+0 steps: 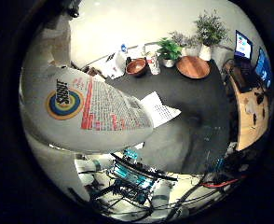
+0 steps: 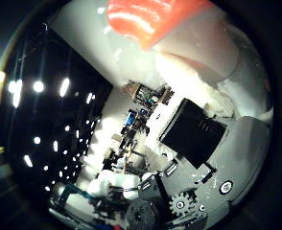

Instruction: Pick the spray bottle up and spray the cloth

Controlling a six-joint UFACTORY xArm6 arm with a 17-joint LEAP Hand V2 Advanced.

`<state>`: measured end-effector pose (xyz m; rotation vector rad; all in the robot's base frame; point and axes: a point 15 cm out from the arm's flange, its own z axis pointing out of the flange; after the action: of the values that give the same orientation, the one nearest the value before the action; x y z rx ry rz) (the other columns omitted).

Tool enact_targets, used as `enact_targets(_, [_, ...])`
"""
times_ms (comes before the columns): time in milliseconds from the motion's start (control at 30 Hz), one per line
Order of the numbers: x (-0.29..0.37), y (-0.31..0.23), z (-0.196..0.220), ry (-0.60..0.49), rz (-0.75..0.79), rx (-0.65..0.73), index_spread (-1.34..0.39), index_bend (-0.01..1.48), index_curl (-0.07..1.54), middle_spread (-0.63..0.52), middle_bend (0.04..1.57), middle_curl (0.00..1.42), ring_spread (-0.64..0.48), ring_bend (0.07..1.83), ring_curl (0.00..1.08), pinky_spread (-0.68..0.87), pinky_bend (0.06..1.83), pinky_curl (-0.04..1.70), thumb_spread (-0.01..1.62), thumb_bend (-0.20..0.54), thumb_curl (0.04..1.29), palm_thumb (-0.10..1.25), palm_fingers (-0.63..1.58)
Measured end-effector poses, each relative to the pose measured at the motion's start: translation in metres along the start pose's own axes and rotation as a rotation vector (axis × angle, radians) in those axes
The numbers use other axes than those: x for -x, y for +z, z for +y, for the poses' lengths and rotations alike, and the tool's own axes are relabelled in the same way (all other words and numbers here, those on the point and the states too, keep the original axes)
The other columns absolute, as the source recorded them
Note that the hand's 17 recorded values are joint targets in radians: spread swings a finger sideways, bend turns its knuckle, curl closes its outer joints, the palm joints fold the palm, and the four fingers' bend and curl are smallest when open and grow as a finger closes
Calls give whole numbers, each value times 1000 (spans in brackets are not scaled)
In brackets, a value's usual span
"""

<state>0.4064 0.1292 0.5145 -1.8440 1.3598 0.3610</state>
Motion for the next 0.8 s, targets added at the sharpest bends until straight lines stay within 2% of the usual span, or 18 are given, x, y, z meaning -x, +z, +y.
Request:
enact_targets(133, [-25, 9, 7, 144, 77, 90, -285, 1161, 666, -220, 1274, 841, -214, 1440, 641, -303, 1341, 631, 1130, -6, 989, 943, 1186])
enact_targets(200, [-32, 14, 9, 178, 89, 122, -285, 1160, 667, -219, 1274, 841, -214, 1440, 641, -303, 1339, 632, 1123, -7, 993, 945, 1187])
enact_targets(400, [-48, 25, 11, 205, 165, 179, -285, 1156, 668, -216, 1278, 838, -214, 1443, 643, -304, 1335, 636, 1104, -8, 1003, 942, 1190])
enact_targets(700, [-85, 85, 26, 282, 143, 313, -286, 1153, 669, -214, 1280, 833, -211, 1445, 639, -305, 1331, 639, 1080, -8, 1015, 946, 1192])
enact_targets(800, [-97, 98, 25, 286, 147, 316, -286, 1153, 670, -215, 1284, 831, -211, 1445, 638, -305, 1330, 640, 1074, -8, 1017, 947, 1192])
